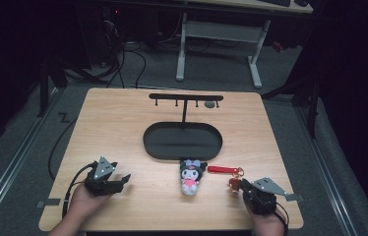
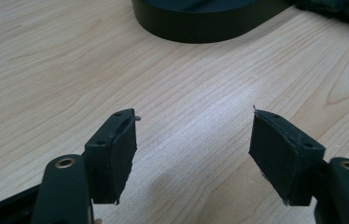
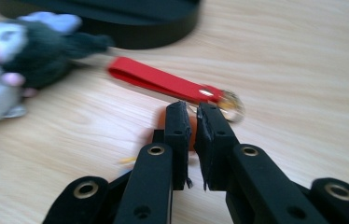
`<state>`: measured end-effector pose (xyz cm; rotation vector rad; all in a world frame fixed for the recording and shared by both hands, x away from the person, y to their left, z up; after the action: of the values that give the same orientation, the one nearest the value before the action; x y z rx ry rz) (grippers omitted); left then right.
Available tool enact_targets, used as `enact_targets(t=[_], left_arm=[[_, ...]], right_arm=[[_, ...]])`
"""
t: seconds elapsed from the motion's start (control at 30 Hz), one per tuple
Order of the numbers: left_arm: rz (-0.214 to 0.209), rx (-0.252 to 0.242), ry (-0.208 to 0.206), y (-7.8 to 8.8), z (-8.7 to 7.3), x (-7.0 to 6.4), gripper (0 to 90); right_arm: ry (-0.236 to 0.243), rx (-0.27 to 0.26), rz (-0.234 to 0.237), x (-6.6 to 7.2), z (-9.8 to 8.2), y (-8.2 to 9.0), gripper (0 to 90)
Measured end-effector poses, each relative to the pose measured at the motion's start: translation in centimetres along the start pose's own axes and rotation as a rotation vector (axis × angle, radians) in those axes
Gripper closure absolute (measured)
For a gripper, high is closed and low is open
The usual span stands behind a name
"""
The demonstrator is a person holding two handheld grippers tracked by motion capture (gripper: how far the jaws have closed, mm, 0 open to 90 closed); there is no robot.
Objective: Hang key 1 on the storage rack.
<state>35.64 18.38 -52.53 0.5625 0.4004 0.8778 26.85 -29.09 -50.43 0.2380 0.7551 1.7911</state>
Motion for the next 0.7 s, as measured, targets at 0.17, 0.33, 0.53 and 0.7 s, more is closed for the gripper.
enact_targets(t=[0.17,0.33,0.53,0.7], left_arm=[[-0.002,-0.001,-0.001,-0.1,0.0,-0.1,32.0],[-0.002,0.007,-0.005,-0.3,0.0,-0.2,32.0],[-0.003,0.008,-0.006,-0.2,-0.1,-0.2,32.0],[-0.004,0.009,-0.005,-0.1,-0.1,-0.1,32.0]], right_arm=[[-0.059,0.007,-0.027,-1.7,-0.9,0.8,81.4],[-0.002,-0.035,0.03,0.5,0.3,1.3,81.0],[0.106,0.021,0.155,4.4,1.1,-0.5,82.2],[0.123,0.086,0.196,4.9,0.4,-1.8,82.1]])
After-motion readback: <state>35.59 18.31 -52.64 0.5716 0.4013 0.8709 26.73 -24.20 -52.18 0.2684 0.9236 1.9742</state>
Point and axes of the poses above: each handheld gripper's, and its own axes: y roughly backward along the jaws, z roughly out of its top, x roughly to its left, the point moved 1 cm from there along -y, roughly forward along the jaws, and after that the axes turned 12 degrees about y, right-handed, at the moved point
